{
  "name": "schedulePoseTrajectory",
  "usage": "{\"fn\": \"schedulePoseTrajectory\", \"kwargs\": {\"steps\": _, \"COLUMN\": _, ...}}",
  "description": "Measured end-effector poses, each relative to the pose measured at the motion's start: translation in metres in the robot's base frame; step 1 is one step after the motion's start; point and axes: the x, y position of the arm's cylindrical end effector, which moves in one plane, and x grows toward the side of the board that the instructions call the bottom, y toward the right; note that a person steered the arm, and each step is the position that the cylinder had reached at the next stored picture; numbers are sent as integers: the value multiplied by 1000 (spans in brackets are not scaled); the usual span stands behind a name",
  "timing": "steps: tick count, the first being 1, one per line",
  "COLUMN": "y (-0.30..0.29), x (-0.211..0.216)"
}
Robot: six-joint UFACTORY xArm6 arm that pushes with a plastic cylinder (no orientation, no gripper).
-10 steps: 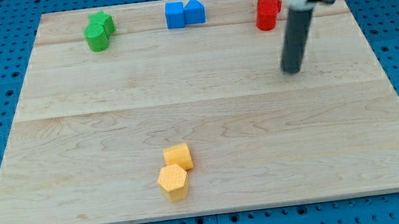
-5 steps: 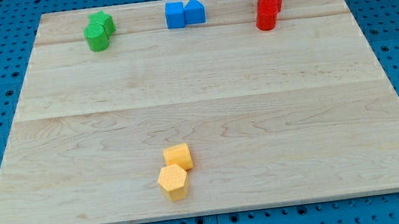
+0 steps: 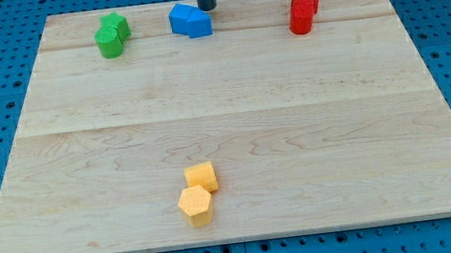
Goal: Move the blue blocks towards down
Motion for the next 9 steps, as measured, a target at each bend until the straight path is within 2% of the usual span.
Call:
{"fn": "schedulePoseTrajectory", "kwargs": {"steps": 1, "y": -32, "x": 3}}
{"fn": "schedulePoseTrajectory", "kwargs": {"steps": 2, "y": -44, "x": 49}}
{"fn": "schedulePoseTrajectory", "kwargs": {"steps": 3, "y": -41, "x": 75}}
{"fn": "schedulePoseTrajectory", "kwargs": {"steps": 4, "y": -51, "x": 36}}
{"fn": "schedulePoseTrajectory", "kwargs": {"steps": 5, "y": -11, "x": 9}}
{"fn": "schedulePoseTrajectory", "kwargs": {"steps": 6, "y": 11, "x": 38}}
{"fn": "schedulePoseTrajectory", "kwargs": {"steps": 8, "y": 11, "x": 105}}
{"fn": "schedulePoseTrajectory", "kwargs": {"steps": 9, "y": 26, "x": 46}}
